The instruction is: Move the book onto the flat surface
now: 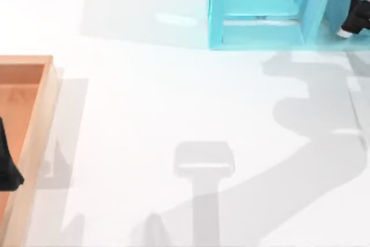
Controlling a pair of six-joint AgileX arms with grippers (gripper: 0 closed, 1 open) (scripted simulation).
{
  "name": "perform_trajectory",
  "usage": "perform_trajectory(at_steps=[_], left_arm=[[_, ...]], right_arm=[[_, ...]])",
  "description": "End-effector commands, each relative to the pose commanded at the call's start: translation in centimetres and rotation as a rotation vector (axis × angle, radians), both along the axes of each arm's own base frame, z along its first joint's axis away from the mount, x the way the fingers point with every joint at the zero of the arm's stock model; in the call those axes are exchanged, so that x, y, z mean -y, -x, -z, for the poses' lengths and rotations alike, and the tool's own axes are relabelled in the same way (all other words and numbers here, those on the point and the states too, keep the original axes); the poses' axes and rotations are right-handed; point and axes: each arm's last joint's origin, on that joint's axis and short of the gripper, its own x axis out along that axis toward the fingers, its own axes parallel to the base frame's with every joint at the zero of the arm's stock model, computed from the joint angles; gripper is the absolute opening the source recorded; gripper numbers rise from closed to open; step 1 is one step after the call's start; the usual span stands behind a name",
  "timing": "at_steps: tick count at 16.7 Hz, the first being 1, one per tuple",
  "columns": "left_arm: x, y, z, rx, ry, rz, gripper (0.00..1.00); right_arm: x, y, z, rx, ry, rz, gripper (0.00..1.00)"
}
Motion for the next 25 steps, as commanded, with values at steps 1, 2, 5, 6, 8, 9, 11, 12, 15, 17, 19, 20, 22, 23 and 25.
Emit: perform_trajectory(at_steps=[1,2,5,6,8,9,11,12,15,17,19,20,22,23,25], left_arm=[[0.0,0.0,0.0,0.0,0.0,0.0,1.0],[0.0,0.0,0.0,0.0,0.0,0.0,1.0],[0.0,0.0,0.0,0.0,0.0,0.0,1.0],[0.0,0.0,0.0,0.0,0.0,0.0,1.0],[0.0,0.0,0.0,0.0,0.0,0.0,1.0],[0.0,0.0,0.0,0.0,0.0,0.0,1.0],[0.0,0.0,0.0,0.0,0.0,0.0,1.0],[0.0,0.0,0.0,0.0,0.0,0.0,1.0],[0.0,0.0,0.0,0.0,0.0,0.0,1.0],[0.0,0.0,0.0,0.0,0.0,0.0,1.0],[0.0,0.0,0.0,0.0,0.0,0.0,1.0],[0.0,0.0,0.0,0.0,0.0,0.0,1.0],[0.0,0.0,0.0,0.0,0.0,0.0,1.0],[0.0,0.0,0.0,0.0,0.0,0.0,1.0],[0.0,0.0,0.0,0.0,0.0,0.0,1.0]], right_arm=[[-0.1,-1.0,0.1,0.0,0.0,0.0,1.0],[-0.1,-1.9,0.1,0.002,0.0,0.0,1.0],[-0.3,-3.6,0.3,0.001,0.0,0.0,1.0],[-0.3,-3.7,0.3,0.0,0.0,0.0,1.0],[-0.3,-3.7,0.3,0.0,0.0,0.0,1.0],[-0.3,-3.7,0.3,0.0,0.0,0.0,1.0],[-0.3,-3.7,0.3,0.0,0.0,0.0,0.92],[-0.3,-3.7,0.3,0.0,0.0,0.0,0.85],[-0.3,-3.7,0.3,0.0,0.0,0.0,0.62],[-0.3,-3.7,0.3,0.0,0.0,0.0,0.47],[-0.3,-3.7,0.3,0.0,0.0,0.0,0.32],[-0.3,-3.7,0.3,0.0,0.0,0.0,0.25],[-0.3,-3.7,0.3,0.0,0.0,0.0,0.1],[-0.3,-3.7,0.3,0.0,0.0,0.0,0.02],[-0.3,-3.7,0.3,0.0,0.0,0.0,0.0]])
